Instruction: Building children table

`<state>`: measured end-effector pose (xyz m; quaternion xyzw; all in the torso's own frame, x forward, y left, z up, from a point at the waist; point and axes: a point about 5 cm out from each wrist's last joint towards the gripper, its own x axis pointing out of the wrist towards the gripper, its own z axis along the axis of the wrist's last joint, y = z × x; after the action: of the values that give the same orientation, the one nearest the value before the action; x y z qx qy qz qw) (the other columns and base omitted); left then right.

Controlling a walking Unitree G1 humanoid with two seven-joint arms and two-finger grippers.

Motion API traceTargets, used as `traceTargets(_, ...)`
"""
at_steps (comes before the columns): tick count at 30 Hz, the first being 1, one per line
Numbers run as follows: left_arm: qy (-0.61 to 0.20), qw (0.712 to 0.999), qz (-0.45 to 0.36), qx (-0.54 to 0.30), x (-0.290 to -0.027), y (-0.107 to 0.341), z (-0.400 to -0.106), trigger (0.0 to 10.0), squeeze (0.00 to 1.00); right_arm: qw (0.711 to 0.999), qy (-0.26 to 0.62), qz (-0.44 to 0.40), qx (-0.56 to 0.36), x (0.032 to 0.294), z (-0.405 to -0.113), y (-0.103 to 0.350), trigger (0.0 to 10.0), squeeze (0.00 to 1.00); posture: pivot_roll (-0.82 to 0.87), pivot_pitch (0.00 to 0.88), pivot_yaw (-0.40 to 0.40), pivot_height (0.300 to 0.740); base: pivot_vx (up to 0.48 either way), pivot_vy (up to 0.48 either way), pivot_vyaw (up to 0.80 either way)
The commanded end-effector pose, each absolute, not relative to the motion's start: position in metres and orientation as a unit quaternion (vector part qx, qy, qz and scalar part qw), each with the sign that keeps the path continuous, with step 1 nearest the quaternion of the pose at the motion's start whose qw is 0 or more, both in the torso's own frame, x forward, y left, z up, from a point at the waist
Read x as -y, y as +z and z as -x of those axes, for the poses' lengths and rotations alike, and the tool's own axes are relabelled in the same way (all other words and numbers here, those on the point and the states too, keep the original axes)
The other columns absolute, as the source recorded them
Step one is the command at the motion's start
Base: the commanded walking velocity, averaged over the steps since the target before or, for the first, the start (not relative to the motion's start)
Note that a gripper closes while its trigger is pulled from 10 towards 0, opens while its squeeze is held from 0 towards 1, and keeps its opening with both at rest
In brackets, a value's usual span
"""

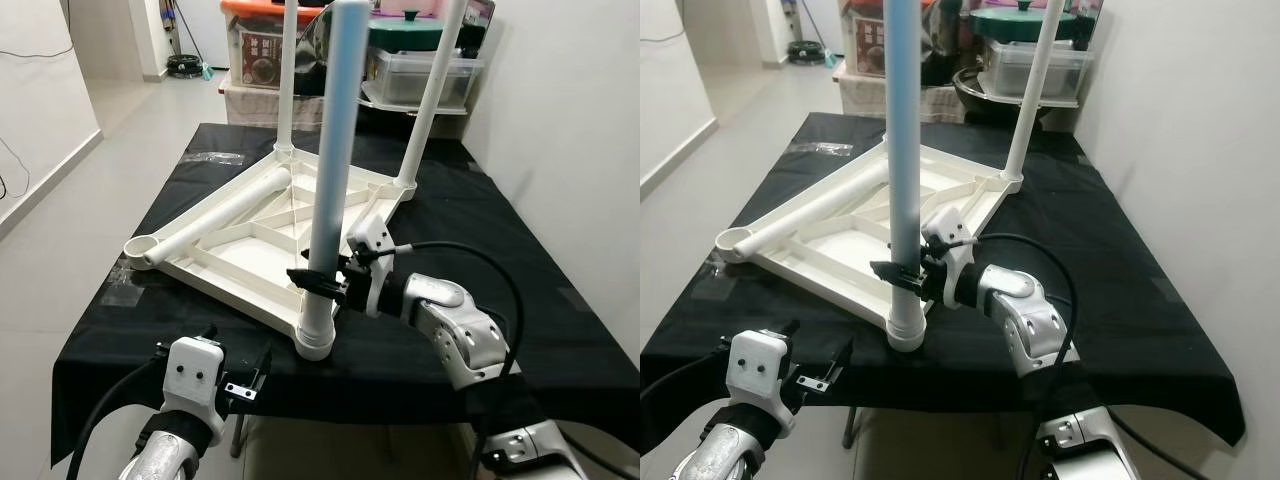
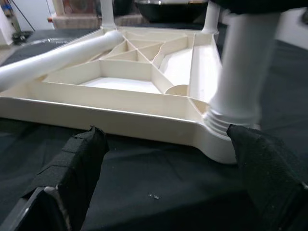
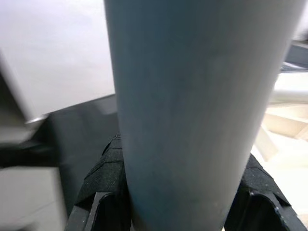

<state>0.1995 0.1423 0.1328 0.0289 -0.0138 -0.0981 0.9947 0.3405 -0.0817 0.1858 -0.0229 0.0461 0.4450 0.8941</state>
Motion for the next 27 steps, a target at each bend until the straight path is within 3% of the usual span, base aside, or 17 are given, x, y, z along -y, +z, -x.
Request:
traceTargets(1, -0.098, 0.995, -0.028, 0.010, -0.144, 0.132, -0.197, 10.0, 0.00, 0.947, 0.288, 0.029, -0.139, 0.108, -0.356, 0.151, 0.0, 0.00, 0.10, 0.000, -0.100, 0.740, 0.000, 0.000, 0.00)
traceTargets(2, -0.098, 0.995, -0.028, 0.010, -0.144, 0.132, -0.197, 10.0, 0.00, 0.947, 0.288, 0.029, -0.139, 0.108, -0.356, 0.151, 0.0, 0.00, 0.10, 0.000, -0.100, 0.740, 0.000, 0.000, 0.00)
traceTargets(3, -0.101, 0.994, -0.028, 0.009, -0.143, 0.131, -0.198, 10.0, 0.00, 0.980, 0.119, 0.002, -0.158, 0.137, -0.363, 0.141, 0.0, 0.00, 0.09, 0.000, -0.093, 0.740, 0.000, 0.000, 0.00)
traceTargets(4, -0.108, 0.994, -0.027, 0.008, -0.141, 0.131, -0.199, 10.0, 0.00, 0.985, 0.000, -0.018, -0.169, 0.160, -0.359, 0.133, 0.0, 0.00, 0.08, 0.000, -0.088, 0.740, 0.000, 0.000, 0.00)
traceTargets(5, -0.108, 0.994, -0.027, 0.008, -0.141, 0.131, -0.199, 10.0, 0.00, 0.985, 0.000, -0.018, -0.169, 0.160, -0.359, 0.133, 0.0, 0.00, 0.08, 0.000, -0.088, 0.740, 0.000, 0.000, 0.00)
traceTargets(7, -0.116, 0.993, -0.026, 0.008, -0.139, 0.130, -0.200, 10.0, 0.00, 0.981, -0.121, -0.034, -0.150, 0.184, -0.339, 0.132, 0.0, 0.00, 0.08, 0.000, -0.084, 0.740, 0.000, 0.000, 0.00)
traceTargets(12, -0.115, 0.993, -0.026, 0.006, -0.141, 0.130, -0.199, 10.0, 0.00, 0.983, -0.131, -0.031, -0.126, 0.185, -0.326, 0.141, 0.0, 0.00, 0.08, 0.000, -0.080, 0.740, 0.000, 0.000, 0.00)
traceTargets(13, -0.114, 0.993, -0.026, 0.006, -0.142, 0.130, -0.199, 10.0, 0.00, 0.990, -0.082, -0.045, -0.103, 0.172, -0.325, 0.150, 10.0, 0.00, 0.07, 0.000, -0.073, 0.740, 0.000, 0.000, 0.00)
traceTargets(14, -0.115, 0.993, -0.027, 0.006, -0.143, 0.130, -0.200, 10.0, 0.00, 0.996, -0.032, -0.062, -0.062, 0.160, -0.327, 0.164, 10.0, 1.00, 0.07, 0.000, -0.073, 0.740, 0.000, 0.000, 0.00)
traceTargets(20, -0.121, 0.992, -0.025, 0.008, -0.140, 0.130, -0.204, 10.0, 0.00, 0.986, 0.129, -0.105, 0.008, 0.127, -0.343, 0.202, 10.0, 1.00, 0.07, 0.000, -0.076, 0.740, 0.000, 0.000, 0.00)
traceTargets(21, -0.122, 0.992, -0.025, 0.009, -0.140, 0.130, -0.205, 10.0, 0.00, 0.970, 0.218, -0.104, 0.032, 0.120, -0.346, 0.217, 10.0, 0.00, 0.08, 0.000, -0.077, 0.740, 0.000, 0.000, 0.00)
traceTargets(22, -0.122, 0.992, -0.025, 0.009, -0.140, 0.130, -0.205, 10.0, 0.00, 0.970, 0.218, -0.104, 0.032, 0.120, -0.346, 0.217, 10.0, 0.00, 0.08, 0.000, -0.077, 0.740, 0.000, 0.000, 0.00)
traceTargets(23, -0.122, 0.992, -0.025, 0.010, -0.140, 0.130, -0.205, 10.0, 0.00, 0.946, 0.307, -0.089, 0.058, 0.116, -0.343, 0.231, 10.0, 0.00, 0.08, 0.000, -0.078, 0.740, 0.000, 0.000, 0.00)
traceTargets(24, -0.122, 0.992, -0.025, 0.010, -0.140, 0.130, -0.205, 10.0, 0.00, 0.946, 0.307, -0.089, 0.058, 0.116, -0.343, 0.231, 10.0, 0.00, 0.08, 0.000, -0.078, 0.740, 0.000, 0.000, 0.00)
traceTargets(25, -0.122, 0.992, -0.025, 0.011, -0.141, 0.130, -0.206, 10.0, 0.00, 0.910, 0.405, -0.062, 0.067, 0.113, -0.338, 0.238, 10.0, 0.00, 0.08, 0.000, -0.077, 0.740, 0.000, 0.000, 0.00)
traceTargets(26, -0.122, 0.992, -0.025, 0.011, -0.141, 0.130, -0.206, 10.0, 0.00, 0.910, 0.405, -0.062, 0.067, 0.113, -0.338, 0.238, 10.0, 0.00, 0.08, 0.000, -0.077, 0.740, 0.000, 0.000, 0.00)
traceTargets(27, -0.122, 0.992, -0.025, 0.011, -0.141, 0.130, -0.206, 10.0, 0.00, 0.881, 0.468, -0.037, 0.066, 0.113, -0.332, 0.241, 10.0, 0.00, 0.08, 0.000, -0.076, 0.740, 0.000, 0.000, 0.00)
